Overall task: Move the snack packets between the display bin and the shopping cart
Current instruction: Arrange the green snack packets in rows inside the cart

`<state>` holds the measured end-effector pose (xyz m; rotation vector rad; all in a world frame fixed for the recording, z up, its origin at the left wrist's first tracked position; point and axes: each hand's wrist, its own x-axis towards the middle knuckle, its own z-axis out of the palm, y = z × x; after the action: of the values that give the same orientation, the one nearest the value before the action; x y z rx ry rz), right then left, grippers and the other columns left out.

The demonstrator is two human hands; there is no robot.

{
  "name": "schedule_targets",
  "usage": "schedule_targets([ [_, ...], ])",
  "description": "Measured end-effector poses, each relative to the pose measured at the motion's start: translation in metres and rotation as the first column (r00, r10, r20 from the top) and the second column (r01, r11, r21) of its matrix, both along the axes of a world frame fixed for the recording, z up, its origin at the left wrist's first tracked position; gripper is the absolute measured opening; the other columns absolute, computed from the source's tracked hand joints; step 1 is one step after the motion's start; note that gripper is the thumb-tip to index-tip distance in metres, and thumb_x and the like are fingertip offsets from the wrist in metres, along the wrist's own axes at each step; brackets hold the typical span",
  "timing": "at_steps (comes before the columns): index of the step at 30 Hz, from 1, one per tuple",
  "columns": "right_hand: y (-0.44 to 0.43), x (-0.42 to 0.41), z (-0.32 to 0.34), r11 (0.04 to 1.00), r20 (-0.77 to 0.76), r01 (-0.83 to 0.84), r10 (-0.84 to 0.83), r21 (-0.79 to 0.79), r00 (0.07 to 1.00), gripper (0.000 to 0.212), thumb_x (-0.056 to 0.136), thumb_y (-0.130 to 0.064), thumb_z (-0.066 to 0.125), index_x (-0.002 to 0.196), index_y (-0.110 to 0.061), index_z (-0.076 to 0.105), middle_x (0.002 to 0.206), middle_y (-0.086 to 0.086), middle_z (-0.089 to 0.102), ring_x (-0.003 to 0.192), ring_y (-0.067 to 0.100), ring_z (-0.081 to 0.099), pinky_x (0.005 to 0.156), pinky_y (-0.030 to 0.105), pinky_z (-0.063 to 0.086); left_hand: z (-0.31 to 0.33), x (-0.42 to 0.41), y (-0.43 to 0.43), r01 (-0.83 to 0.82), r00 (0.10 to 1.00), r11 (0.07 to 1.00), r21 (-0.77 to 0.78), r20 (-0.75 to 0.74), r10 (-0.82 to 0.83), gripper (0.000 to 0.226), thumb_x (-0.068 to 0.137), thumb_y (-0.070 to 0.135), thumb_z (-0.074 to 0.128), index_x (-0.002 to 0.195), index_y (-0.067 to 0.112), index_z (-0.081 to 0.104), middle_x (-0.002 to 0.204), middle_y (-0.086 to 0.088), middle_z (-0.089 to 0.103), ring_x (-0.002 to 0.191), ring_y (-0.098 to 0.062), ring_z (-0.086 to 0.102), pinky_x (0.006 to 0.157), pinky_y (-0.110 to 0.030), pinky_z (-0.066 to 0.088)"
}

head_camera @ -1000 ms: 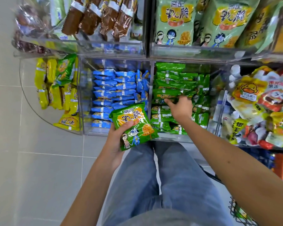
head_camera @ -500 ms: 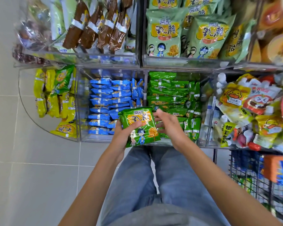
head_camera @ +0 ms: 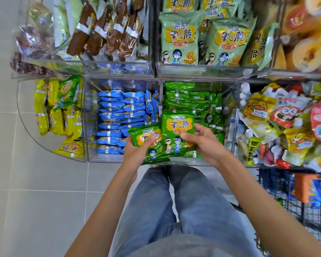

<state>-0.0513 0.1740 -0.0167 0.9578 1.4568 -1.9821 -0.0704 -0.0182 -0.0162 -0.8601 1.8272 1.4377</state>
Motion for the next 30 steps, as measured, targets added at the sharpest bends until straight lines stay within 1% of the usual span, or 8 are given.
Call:
schedule_targets([
  [5, 0.023, -0.008, -0.026, 0.971, 0.031, 0.036, -0.045, 0.235, 0.999, 0.049, 0.076, 0.009, 0.067, 0.119, 0.0, 0.048, 0.113, 0.016, 0.063, 0.088, 0.014, 0.068, 0.073, 0.018, 0.054, -0.014, 0.0, -0.015, -0.089, 0.996, 0.994, -0.058, 0.017, 0.09, 0.082, 0.08, 0.042, 0.07, 0.146, 0.021, 0.027, 0.115, 0.011, 0.041, 0.098, -0.008, 0.037, 0.083, -0.028, 0.031],
  [8, 0.019, -0.02, -0.043, 0.896, 0.024, -0.033, 0.025, 0.444, 0.999, 0.045, 0.07, 0.007, 0.074, 0.107, -0.006, 0.053, 0.109, 0.019, 0.062, 0.087, 0.025, 0.065, 0.079, 0.034, 0.054, -0.02, 0.001, -0.024, -0.08, 0.996, 0.993, -0.082, 0.033, 0.083, 0.083, 0.08, 0.043, 0.069, 0.147, 0.021, 0.026, 0.121, 0.007, 0.04, 0.096, -0.009, 0.04, 0.081, -0.025, 0.032],
  [12, 0.0, -0.032, -0.073, 0.847, 0.009, -0.044, 0.047, 0.53, 0.999, 0.039, 0.065, -0.007, 0.082, 0.101, -0.007, 0.065, 0.085, 0.006, 0.061, 0.076, 0.018, 0.055, 0.064, 0.029, 0.047, -0.024, 0.003, -0.027, -0.078, 0.996, 0.992, -0.095, 0.042, 0.082, 0.079, 0.08, 0.041, 0.07, 0.144, 0.024, 0.028, 0.106, 0.011, 0.039, 0.081, -0.005, 0.046, 0.076, -0.021, 0.035],
  [15, -0.014, -0.032, -0.09, 0.687, 0.112, -0.067, -0.022, 0.723, 0.993, 0.037, 0.067, -0.024, 0.083, 0.097, -0.006, 0.07, 0.064, -0.006, 0.051, 0.069, 0.016, 0.052, 0.062, 0.024, 0.041, -0.025, 0.005, -0.025, -0.085, 0.994, 0.993, -0.079, 0.059, 0.09, 0.063, 0.08, 0.041, 0.07, 0.132, 0.029, 0.036, 0.091, 0.018, 0.049, 0.075, 0.001, 0.048, 0.059, -0.016, 0.034],
  [18, -0.024, -0.028, -0.094, 0.59, 0.189, -0.145, -0.014, 0.795, 0.982, 0.038, 0.07, -0.037, 0.08, 0.061, -0.011, 0.053, 0.051, -0.006, 0.044, 0.059, 0.022, 0.054, 0.051, 0.025, 0.037, -0.028, 0.007, -0.022, -0.085, 0.993, 0.996, -0.04, 0.076, 0.087, 0.062, 0.077, 0.042, 0.072, 0.129, 0.024, 0.044, 0.104, 0.011, 0.058, 0.089, -0.005, 0.055, 0.058, -0.016, 0.035],
  [20, -0.025, -0.024, -0.095, 0.555, 0.219, -0.196, 0.025, 0.808, 0.975, 0.043, 0.072, -0.042, 0.077, 0.059, -0.012, 0.049, 0.054, -0.001, 0.05, 0.059, 0.024, 0.056, 0.048, 0.023, 0.035, -0.03, 0.01, -0.021, -0.079, 0.994, 0.996, -0.03, 0.076, 0.081, 0.061, 0.076, 0.042, 0.073, 0.128, 0.024, 0.046, 0.113, 0.006, 0.06, 0.097, -0.01, 0.057, 0.061, -0.018, 0.037],
  [26, -0.013, -0.013, -0.082, 0.512, 0.247, -0.302, 0.174, 0.805, 0.953, 0.052, 0.079, -0.045, 0.07, 0.117, -0.01, 0.061, 0.106, 0.01, 0.068, 0.086, 0.028, 0.065, 0.066, 0.032, 0.049, -0.025, 0.01, -0.014, -0.114, 0.989, 0.993, 0.023, 0.093, 0.111, 0.034, 0.079, 0.031, 0.069, 0.107, 0.029, 0.05, 0.124, -0.006, 0.059, 0.099, -0.017, 0.06, 0.072, -0.029, 0.044],
  [30, -0.007, -0.004, -0.058, 0.625, 0.232, -0.316, 0.214, 0.714, 0.949, 0.042, 0.087, -0.046, 0.059, 0.106, -0.01, 0.065, 0.101, 0.009, 0.069, 0.093, 0.024, 0.064, 0.078, 0.032, 0.05, -0.015, 0.007, -0.004, -0.007, 0.995, 1.0, 0.022, 0.095, 0.005, 0.074, 0.072, 0.034, 0.066, 0.138, 0.022, 0.035, 0.141, 0.002, 0.04, 0.123, -0.02, 0.045, 0.096, -0.034, 0.038],
])
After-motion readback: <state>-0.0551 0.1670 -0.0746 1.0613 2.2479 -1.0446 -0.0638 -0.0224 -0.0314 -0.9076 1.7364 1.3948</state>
